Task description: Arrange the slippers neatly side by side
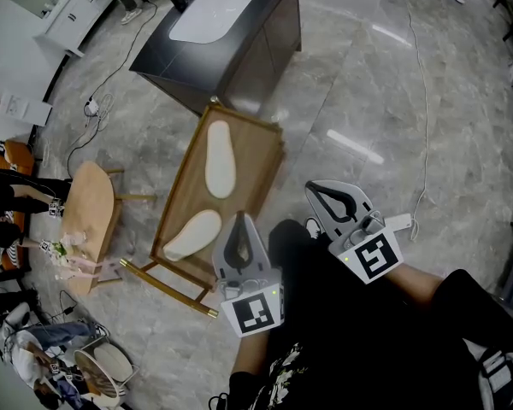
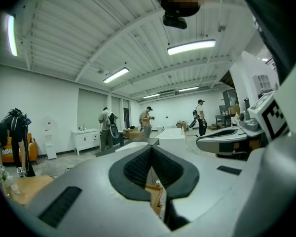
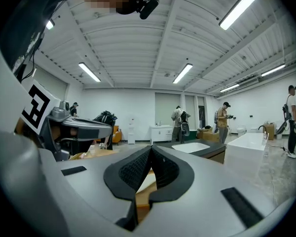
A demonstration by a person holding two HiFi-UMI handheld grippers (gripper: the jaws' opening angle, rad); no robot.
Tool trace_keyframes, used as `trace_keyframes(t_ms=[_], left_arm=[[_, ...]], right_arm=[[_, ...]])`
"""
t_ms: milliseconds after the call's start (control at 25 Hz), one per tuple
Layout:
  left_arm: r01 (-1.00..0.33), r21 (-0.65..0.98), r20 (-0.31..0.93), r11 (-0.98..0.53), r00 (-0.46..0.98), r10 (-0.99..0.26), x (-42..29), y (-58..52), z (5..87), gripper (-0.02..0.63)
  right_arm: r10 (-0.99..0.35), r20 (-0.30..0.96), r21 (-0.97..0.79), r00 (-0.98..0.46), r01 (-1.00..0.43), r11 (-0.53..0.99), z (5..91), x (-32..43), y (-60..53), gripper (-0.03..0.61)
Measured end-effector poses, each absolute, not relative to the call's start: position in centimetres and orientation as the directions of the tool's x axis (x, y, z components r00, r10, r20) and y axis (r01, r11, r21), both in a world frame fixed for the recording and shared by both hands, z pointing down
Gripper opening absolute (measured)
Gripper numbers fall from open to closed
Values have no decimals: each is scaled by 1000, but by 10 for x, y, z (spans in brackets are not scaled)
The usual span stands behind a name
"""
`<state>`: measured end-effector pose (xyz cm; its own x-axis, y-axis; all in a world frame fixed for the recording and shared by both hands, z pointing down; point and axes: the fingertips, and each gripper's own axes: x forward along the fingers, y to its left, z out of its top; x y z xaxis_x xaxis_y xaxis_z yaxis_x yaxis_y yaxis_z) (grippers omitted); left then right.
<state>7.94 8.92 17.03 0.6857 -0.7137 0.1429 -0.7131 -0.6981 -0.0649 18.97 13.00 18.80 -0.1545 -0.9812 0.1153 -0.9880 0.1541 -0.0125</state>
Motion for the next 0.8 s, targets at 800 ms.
trace_keyframes(t_ms=[800], left_arm=[[-777, -87, 191, -623, 601, -776, 41, 90, 183, 3]], right_arm=[[-953, 157, 26, -260, -963, 267, 206, 165, 125, -2]])
